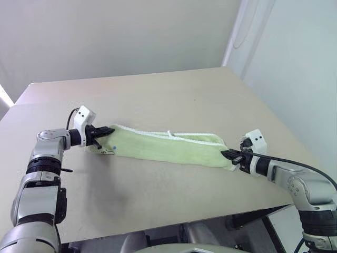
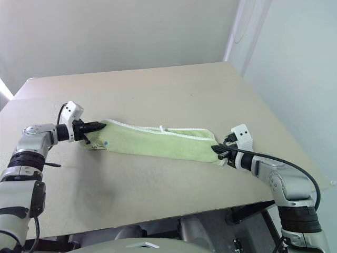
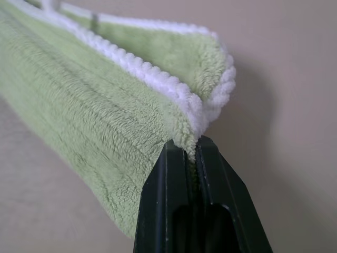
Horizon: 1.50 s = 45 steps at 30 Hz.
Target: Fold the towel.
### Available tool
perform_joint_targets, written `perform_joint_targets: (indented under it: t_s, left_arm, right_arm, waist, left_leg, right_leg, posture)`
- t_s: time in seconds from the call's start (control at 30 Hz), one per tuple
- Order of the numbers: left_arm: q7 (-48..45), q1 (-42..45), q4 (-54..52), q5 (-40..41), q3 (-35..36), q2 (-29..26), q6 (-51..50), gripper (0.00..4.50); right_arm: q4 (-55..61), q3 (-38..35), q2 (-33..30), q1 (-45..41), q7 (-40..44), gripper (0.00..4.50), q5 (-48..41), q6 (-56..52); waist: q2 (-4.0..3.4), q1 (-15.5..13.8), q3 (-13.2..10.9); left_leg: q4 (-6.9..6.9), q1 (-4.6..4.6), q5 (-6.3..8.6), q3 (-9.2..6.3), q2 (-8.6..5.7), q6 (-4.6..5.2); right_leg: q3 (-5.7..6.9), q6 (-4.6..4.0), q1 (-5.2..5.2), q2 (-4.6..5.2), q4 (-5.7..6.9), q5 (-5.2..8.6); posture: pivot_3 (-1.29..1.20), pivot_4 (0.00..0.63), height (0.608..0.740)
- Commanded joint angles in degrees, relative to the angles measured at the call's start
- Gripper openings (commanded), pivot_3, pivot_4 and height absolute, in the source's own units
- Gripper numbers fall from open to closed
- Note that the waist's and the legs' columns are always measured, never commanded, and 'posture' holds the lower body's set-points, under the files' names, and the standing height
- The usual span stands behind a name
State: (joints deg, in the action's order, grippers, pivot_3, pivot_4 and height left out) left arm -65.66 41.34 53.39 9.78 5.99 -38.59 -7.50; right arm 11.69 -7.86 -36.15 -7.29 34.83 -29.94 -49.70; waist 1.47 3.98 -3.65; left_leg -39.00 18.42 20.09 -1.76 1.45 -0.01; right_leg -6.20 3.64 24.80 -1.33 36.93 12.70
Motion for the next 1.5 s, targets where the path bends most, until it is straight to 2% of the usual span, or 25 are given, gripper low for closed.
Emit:
perform_joint_targets:
  t_s: [0.03, 0.3, 0.4, 0.53, 0.73, 0.77, 0.87, 1.03, 1.27, 1.5]
  left_arm:
    - [2.08, 4.3, -2.94, 4.35, 4.94, -1.71, -2.59, 0.02]
    - [11.96, 10.16, 0.7, 2.63, 5.42, 1.03, 2.38, 0.02]
    - [14.9, 12.28, 4.14, 0.1, 3.54, 1.42, 4.42, 0.02]
    - [13.87, 12.21, 5.19, -1.33, 1.86, 1.82, 6.17, 0.02]
    - [9.22, 9.14, 2.48, -1.62, 0.22, 1.3, 6.6, 0.02]
    - [8.66, 8.97, 2.19, -1.49, 0.3, 1.1, 6.29, 0.02]
    - [6.81, 8.0, 0.65, -1.36, 0.11, 0.56, 5.57, 0.0]
    - [6.99, 6.69, -0.95, -1.73, -0.18, 0.29, 5.51, 0.0]
    - [7.63, 4.5, -2.5, -2.11, -0.54, 0.5, 5.86, 0.0]
    - [7.65, 2.76, -3.66, -2.27, -0.67, 0.43, 5.74, 0.0]
  right_arm:
    - [1.32, -4.09, -0.75, -3.03, 0.3, 0.0, -1.52, 1.36]
    - [-4.74, -7.09, 1.3, -13.53, -3.98, 0.0, -1.14, 4.21]
    - [-8.42, -5.37, 0.43, -16.92, -5.0, 0.0, 1.17, 4.94]
    - [-10.18, 2.62, -3.87, -13.61, -2.11, 0.0, 7.28, 5.63]
    - [-5.34, 4.59, -3.53, -7.26, 2.44, 0.0, 4.24, 3.76]
    - [-5.03, 4.71, -3.3, -6.84, 2.42, 0.0, 4.1, 3.06]
    - [-4.64, 5.01, -2.72, -5.79, 2.05, 0.74, 4.56, 2.55]
    - [-4.6, 4.55, -2.32, -5.26, 0.99, 2.46, 5.62, 2.98]
    - [-1.89, 2.0, -2.3, -3.88, 0.9, 2.46, 4.76, 3.18]
    - [8.55, -1.9, -3.7, 1.32, 5.12, 2.46, -3.05, -2.07]
  waist:
    - [0.01, 0.01, -0.01]
    - [0.0, 0.0, -0.01]
    - [0.0, -0.01, -0.01]
    - [0.0, -0.04, -0.01]
    - [-0.02, 0.16, -0.03]
    - [-0.02, 0.16, -0.03]
    - [-0.01, 0.0, -0.03]
    - [-0.03, -0.03, -0.02]
    - [-0.03, -0.01, -0.02]
    - [-0.01, -0.09, -0.02]
  left_leg:
    - [0.0, 0.0, 0.0, 0.0, 0.0, 0.0]
    - [0.0, -0.01, 0.0, -0.01, 0.0, 0.0]
    - [0.0, -0.01, 0.0, -0.01, -0.01, 0.0]
    - [0.07, 0.01, 0.0, -0.01, 0.0, 0.01]
    - [0.11, 0.27, 0.03, 0.04, -0.02, 0.05]
    - [0.11, 0.58, 0.03, 0.05, -0.02, 0.05]
    - [-0.02, 0.71, 0.02, -0.01, -0.02, 0.05]
    - [-0.07, 0.7, 0.02, -0.03, -0.02, 0.04]
    - [-0.09, 0.76, 0.02, -0.04, -0.02, 0.04]
    - [-0.13, 0.79, 0.02, -0.07, -0.02, 0.04]
  right_leg:
    - [0.0, 0.0, 0.0, 0.0, 0.01, 0.0]
    - [0.0, 0.03, -0.01, -0.01, 0.01, -0.02]
    - [0.0, 0.15, 0.0, -0.01, 0.0, -0.1]
    - [0.01, 0.17, 0.02, 0.0, -0.05, -0.11]
    - [-0.04, 0.25, 0.31, 0.02, -0.06, -0.1]
    - [-0.05, 0.25, 0.33, 0.02, -0.04, -0.11]
    - [-0.01, 0.21, 0.45, -0.01, 0.1, -0.11]
    - [0.01, 0.13, 0.43, -0.01, 0.13, -0.08]
    - [0.02, 0.21, 0.45, -0.01, 0.13, -0.13]
    - [0.04, 0.21, 0.46, -0.01, 0.13, -0.13]
  posture:
    - [0.0, 0.0, 0.712]
    - [0.0, 0.0, 0.712]
    - [0.0, 0.0, 0.712]
    - [0.0, 0.0, 0.712]
    - [0.0, 0.0, 0.712]
    - [0.0, 0.0, 0.712]
    - [0.0, 0.0, 0.712]
    - [0.0, 0.0, 0.712]
    - [0.0, 0.0, 0.712]
    - [0.0, 0.0, 0.712]
